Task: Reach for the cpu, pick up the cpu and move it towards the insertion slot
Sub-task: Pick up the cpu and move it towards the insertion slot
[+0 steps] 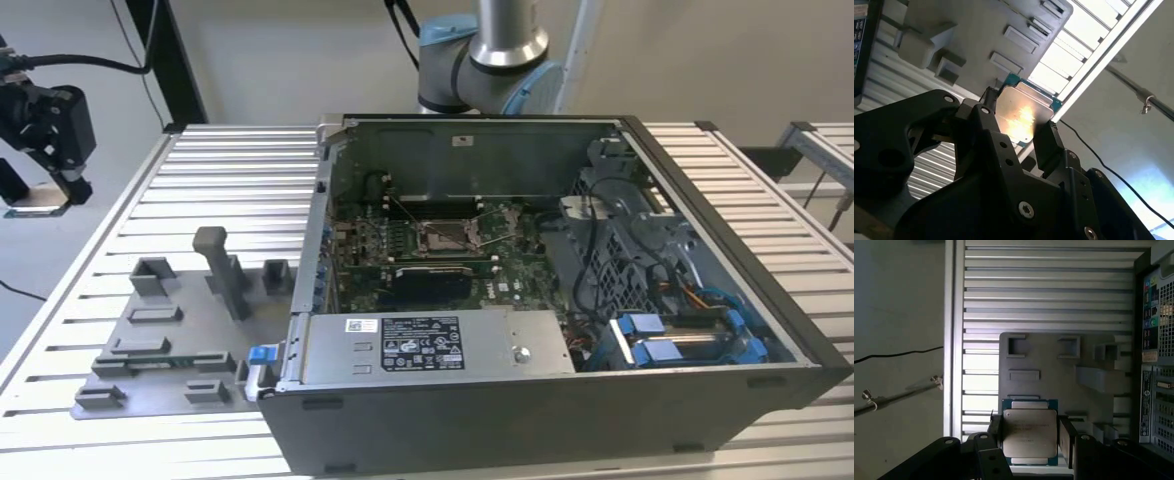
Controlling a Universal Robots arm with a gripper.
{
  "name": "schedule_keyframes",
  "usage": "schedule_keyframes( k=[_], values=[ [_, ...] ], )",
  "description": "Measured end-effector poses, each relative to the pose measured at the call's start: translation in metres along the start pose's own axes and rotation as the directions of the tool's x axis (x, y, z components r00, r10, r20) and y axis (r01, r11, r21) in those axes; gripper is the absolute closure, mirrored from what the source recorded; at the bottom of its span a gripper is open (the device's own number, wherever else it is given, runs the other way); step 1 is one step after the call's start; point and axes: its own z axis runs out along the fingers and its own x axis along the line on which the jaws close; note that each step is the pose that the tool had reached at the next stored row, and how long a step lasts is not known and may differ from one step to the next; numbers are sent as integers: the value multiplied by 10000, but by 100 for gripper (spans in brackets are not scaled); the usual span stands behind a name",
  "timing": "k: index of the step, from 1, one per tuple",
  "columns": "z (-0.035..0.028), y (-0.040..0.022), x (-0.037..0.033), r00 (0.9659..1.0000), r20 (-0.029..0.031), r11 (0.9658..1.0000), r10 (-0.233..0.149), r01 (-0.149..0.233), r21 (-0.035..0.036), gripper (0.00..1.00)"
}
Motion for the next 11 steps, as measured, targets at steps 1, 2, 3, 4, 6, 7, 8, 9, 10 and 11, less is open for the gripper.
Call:
schedule_keyframes(
  k=[1,2,3,4,6,7,8,9,10,11],
  values=[
    [0,0,-3,10000,0,10000,0,0,0,100],
    [-1,0,-8,10000,-2,10000,0,0,1,100],
    [-1,0,-13,10000,-1,10000,0,0,1,100],
    [0,0,-19,10000,1,10000,0,0,0,100],
    [0,0,-36,10000,0,10000,-1,1,0,100],
    [0,0,-46,10000,-1,10000,0,0,0,100],
    [0,0,-56,10000,-1,10000,0,0,0,100],
    [0,0,-67,10000,-2,10000,0,0,0,100],
    [0,0,-78,10000,-3,10000,0,0,0,100],
    [0,0,-91,10000,-5,10000,-1,1,1,100]
  ],
)
